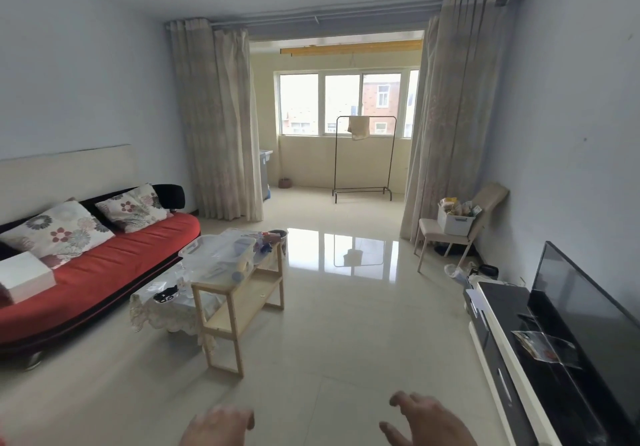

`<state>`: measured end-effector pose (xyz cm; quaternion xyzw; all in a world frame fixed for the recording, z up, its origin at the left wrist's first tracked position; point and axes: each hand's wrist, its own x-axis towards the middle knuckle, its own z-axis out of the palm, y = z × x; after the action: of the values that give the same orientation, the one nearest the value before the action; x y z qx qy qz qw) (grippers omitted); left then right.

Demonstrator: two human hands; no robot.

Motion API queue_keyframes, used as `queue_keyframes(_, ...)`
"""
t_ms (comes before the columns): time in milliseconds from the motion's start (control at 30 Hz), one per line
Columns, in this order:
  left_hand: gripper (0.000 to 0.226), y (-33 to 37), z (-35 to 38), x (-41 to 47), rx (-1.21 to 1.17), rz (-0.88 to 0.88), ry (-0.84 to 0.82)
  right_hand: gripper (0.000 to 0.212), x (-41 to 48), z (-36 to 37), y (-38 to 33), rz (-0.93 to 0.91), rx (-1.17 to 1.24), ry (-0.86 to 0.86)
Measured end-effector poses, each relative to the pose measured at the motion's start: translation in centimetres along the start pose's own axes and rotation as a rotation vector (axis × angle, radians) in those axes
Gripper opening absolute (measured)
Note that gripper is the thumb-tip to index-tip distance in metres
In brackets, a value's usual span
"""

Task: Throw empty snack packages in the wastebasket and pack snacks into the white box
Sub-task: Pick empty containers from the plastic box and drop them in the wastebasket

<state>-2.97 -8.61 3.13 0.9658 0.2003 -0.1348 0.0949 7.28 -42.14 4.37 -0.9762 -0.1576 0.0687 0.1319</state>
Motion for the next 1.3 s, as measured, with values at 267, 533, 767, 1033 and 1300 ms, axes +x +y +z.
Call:
queue_keyframes(267,0.086,5.3,-9.5,1.0,0.022,0.208,0.203,0.064,5.5,-7.4,-6.2,-0.216,-0.196,0.149)
queue_keyframes(533,0.093,5.0,-13.3,5.6,0.145,0.200,0.175,0.069,10.0,-9.2,-10.0,-0.190,-0.185,0.153)
queue_keyframes(767,0.091,2.2,-14.5,9.1,0.126,0.231,0.163,0.072,13.1,-7.2,-12.7,-0.113,-0.159,0.112)
queue_keyframes(1033,0.090,-1.8,-14.8,13.2,0.149,0.210,0.150,0.073,16.8,-4.6,-16.7,-0.081,-0.158,0.113)
queue_keyframes(1300,0.086,-2.4,-16.1,19.0,0.134,0.166,0.153,0.073,23.1,-3.4,-18.0,-0.124,-0.175,0.116)
